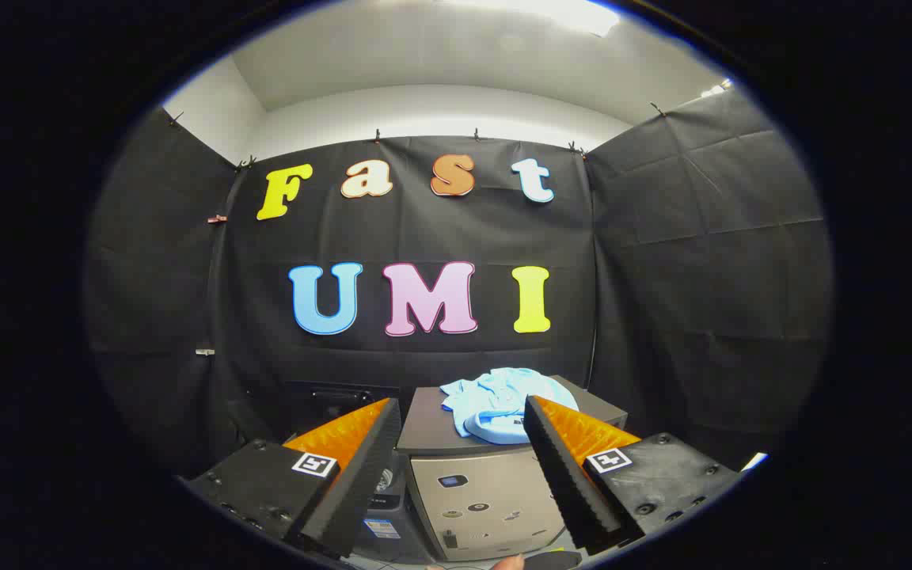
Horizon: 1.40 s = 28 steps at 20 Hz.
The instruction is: Put the clothes into the washing machine and then close the washing machine lid.
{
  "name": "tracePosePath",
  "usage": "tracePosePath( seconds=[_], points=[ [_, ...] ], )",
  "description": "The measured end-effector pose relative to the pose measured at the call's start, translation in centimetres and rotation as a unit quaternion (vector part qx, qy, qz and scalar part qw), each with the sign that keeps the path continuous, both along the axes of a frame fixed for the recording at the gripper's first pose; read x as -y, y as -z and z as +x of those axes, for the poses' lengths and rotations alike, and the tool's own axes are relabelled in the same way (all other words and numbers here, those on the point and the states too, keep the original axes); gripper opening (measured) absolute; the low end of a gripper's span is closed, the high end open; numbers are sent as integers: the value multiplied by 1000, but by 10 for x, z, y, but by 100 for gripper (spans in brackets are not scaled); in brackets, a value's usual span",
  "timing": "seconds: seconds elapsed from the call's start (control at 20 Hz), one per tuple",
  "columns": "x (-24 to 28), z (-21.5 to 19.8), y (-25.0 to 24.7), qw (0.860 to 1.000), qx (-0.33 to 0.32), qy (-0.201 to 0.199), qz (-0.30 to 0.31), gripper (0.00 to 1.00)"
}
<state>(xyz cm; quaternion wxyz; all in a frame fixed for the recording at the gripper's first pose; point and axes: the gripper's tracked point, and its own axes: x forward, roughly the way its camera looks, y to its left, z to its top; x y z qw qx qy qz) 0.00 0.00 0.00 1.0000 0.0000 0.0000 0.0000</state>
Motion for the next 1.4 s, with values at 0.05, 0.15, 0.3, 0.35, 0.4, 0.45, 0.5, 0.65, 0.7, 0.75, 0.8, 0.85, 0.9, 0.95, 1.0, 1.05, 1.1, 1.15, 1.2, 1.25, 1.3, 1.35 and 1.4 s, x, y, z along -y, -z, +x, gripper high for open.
tracePosePath(
  seconds=[0.05,0.15,0.3,0.35,0.4,0.45,0.5,0.65,0.7,0.75,0.8,0.85,0.9,0.95,1.0,1.05,1.1,1.15,1.2,1.25,1.3,1.35,1.4],
  points=[
    [2,0,0,1000,0,2,1,99],
    [3,0,-1,1000,-1,4,2,99],
    [4,-1,-4,1000,6,5,10,99],
    [3,0,-4,1000,5,5,11,99],
    [5,0,-3,1000,4,5,10,99],
    [6,1,-1,1000,2,6,9,99],
    [7,1,-2,1000,2,6,9,99],
    [10,1,-3,1000,8,8,9,99],
    [10,3,-4,1000,8,8,8,99],
    [10,4,-4,1000,5,5,7,99],
    [9,6,-3,1000,2,1,8,99],
    [9,8,-3,1000,-2,-2,9,99],
    [10,13,-4,1000,-7,-4,9,99],
    [11,18,-4,1000,-13,-7,9,99],
    [12,22,-4,1000,-19,-10,10,99],
    [12,28,-6,1000,-24,-11,12,99],
    [13,36,-7,999,-30,-13,14,99],
    [15,44,-6,999,-38,-14,14,99],
    [18,52,-5,999,-46,-15,16,99],
    [19,61,-5,998,-52,-17,20,99],
    [19,71,-5,998,-59,-19,23,99],
    [20,82,-2,997,-70,-20,24,99],
    [21,92,4,996,-86,-21,24,99]
  ],
)
